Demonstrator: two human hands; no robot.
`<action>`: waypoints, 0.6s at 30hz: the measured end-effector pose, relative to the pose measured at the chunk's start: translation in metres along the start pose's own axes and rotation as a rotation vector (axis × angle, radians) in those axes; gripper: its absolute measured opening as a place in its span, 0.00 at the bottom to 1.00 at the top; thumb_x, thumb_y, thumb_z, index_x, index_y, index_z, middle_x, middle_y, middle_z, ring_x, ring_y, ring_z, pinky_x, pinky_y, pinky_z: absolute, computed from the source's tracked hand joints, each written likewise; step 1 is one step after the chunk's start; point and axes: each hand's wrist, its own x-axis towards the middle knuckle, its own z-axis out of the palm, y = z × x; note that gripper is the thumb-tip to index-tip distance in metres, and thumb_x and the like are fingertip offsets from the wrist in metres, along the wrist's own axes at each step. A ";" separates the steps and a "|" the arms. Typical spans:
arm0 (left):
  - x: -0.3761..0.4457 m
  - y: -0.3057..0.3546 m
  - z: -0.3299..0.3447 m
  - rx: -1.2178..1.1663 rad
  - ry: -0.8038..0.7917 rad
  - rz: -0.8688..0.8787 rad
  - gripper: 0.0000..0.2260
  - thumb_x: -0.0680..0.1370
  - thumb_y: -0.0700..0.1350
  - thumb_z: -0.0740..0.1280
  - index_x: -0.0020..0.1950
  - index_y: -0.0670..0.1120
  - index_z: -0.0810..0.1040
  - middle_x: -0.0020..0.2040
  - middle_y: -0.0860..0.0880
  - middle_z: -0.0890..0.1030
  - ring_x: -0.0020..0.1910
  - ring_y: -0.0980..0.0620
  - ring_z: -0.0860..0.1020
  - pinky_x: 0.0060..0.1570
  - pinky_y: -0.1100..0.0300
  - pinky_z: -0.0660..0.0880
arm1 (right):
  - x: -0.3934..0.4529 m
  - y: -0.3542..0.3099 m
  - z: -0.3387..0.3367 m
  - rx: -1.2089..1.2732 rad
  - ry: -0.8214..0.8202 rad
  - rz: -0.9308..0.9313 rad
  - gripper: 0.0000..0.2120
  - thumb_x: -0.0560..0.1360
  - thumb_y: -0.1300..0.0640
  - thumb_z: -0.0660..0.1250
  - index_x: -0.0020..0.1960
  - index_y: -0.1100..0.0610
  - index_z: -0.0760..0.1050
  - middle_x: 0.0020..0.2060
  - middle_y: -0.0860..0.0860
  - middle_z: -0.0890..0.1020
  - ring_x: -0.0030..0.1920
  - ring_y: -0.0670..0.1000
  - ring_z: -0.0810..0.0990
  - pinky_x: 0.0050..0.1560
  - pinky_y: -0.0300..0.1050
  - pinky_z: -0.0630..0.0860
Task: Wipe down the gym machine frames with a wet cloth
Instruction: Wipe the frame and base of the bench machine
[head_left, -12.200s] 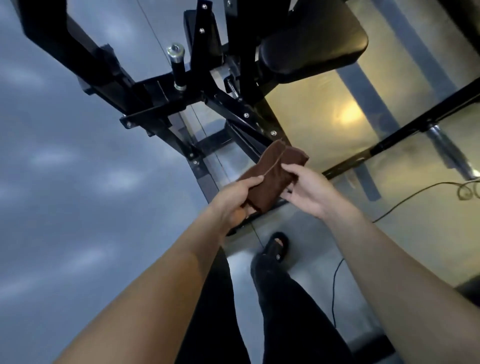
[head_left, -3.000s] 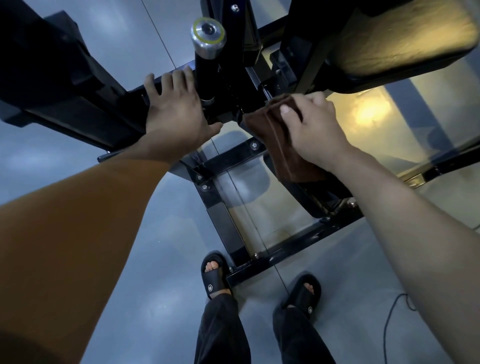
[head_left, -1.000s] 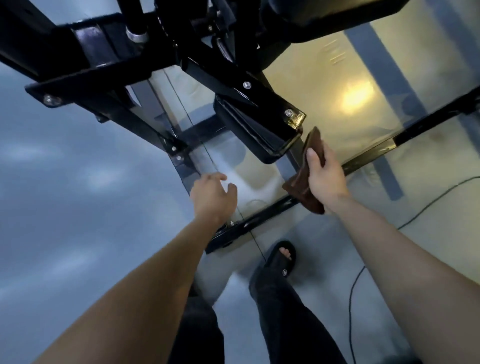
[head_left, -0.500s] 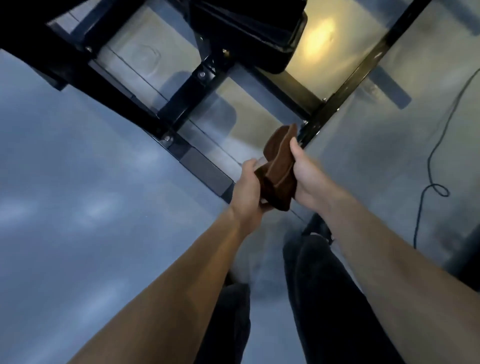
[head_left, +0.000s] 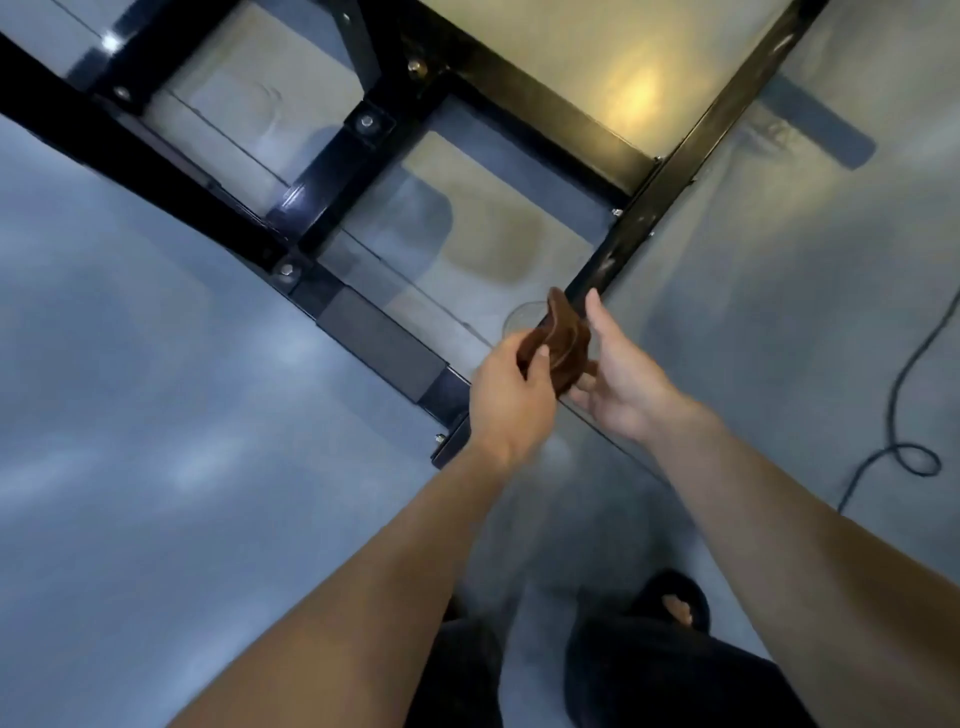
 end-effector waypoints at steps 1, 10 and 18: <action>0.010 -0.007 0.009 0.037 -0.013 0.051 0.11 0.84 0.45 0.63 0.64 0.48 0.80 0.56 0.49 0.84 0.56 0.49 0.81 0.60 0.53 0.77 | 0.010 0.000 -0.007 0.013 -0.036 0.041 0.24 0.78 0.33 0.67 0.53 0.54 0.80 0.51 0.53 0.86 0.49 0.53 0.84 0.66 0.51 0.78; 0.122 -0.035 0.022 0.015 0.023 0.229 0.11 0.85 0.43 0.61 0.64 0.50 0.78 0.55 0.53 0.81 0.57 0.52 0.79 0.62 0.58 0.74 | 0.124 -0.049 -0.033 -0.411 -0.065 -0.123 0.09 0.82 0.61 0.63 0.59 0.57 0.80 0.52 0.53 0.85 0.50 0.51 0.85 0.54 0.43 0.79; 0.158 -0.008 0.009 0.102 -0.100 0.279 0.13 0.84 0.39 0.55 0.61 0.48 0.78 0.47 0.55 0.79 0.48 0.57 0.78 0.33 0.75 0.69 | 0.131 -0.107 -0.006 -0.767 -0.057 -0.561 0.09 0.84 0.51 0.64 0.63 0.50 0.75 0.49 0.49 0.78 0.48 0.47 0.77 0.56 0.44 0.77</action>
